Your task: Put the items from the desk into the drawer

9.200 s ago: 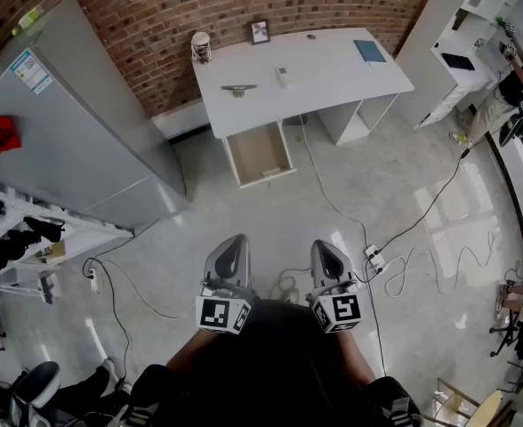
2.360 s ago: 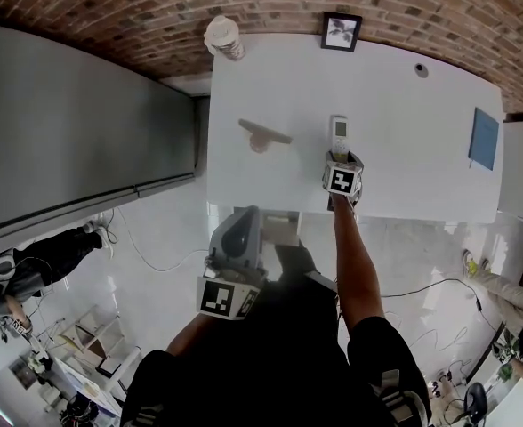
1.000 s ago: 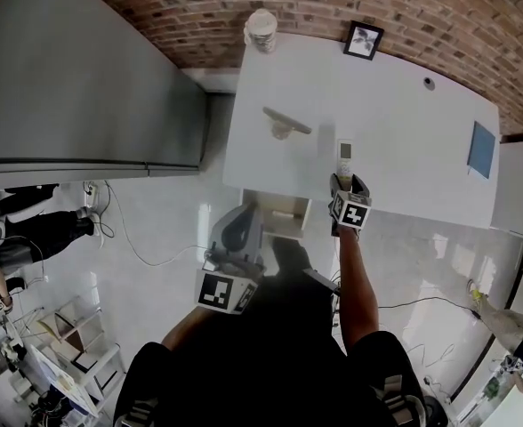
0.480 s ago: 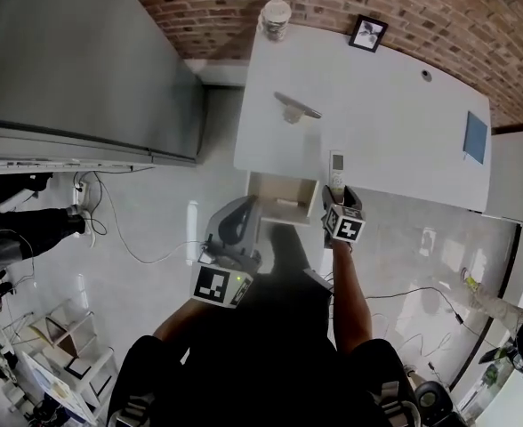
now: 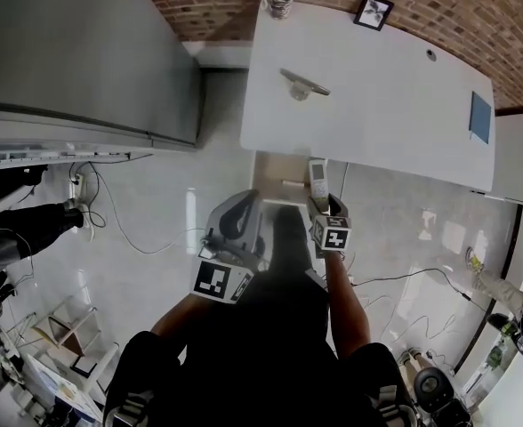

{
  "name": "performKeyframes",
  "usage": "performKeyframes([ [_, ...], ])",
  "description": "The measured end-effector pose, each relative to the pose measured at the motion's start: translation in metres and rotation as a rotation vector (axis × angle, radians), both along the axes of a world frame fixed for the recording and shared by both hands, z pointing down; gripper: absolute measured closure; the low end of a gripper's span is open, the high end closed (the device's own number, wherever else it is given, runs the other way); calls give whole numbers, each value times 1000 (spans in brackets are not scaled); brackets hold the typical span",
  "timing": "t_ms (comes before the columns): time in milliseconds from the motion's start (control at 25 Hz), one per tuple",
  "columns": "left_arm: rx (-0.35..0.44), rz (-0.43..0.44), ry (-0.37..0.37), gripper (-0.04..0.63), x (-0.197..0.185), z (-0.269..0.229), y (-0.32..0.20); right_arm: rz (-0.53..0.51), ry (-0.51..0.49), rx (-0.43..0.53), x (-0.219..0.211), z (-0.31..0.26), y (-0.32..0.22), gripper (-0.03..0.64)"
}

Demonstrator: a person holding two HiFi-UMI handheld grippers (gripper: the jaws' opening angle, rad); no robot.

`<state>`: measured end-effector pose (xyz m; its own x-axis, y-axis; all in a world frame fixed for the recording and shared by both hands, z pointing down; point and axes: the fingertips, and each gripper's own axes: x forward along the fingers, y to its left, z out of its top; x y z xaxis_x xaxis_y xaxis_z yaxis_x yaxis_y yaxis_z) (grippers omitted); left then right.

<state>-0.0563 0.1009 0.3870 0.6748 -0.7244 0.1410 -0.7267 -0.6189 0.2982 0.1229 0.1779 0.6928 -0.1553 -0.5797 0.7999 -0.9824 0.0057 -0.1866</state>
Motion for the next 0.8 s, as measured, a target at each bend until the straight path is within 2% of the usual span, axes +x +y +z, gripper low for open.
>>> performKeyframes([
  [160,-5,18,-10,594,0,9,4,-21,-19,-82,-12,31,18,376],
  [400,-2,23,-27,594,0,29,1,36,-39,-184,-3,99,32,376],
  [800,-81,14,-47,594,16,75,-5,64,-31,-321,11,190,36,376],
])
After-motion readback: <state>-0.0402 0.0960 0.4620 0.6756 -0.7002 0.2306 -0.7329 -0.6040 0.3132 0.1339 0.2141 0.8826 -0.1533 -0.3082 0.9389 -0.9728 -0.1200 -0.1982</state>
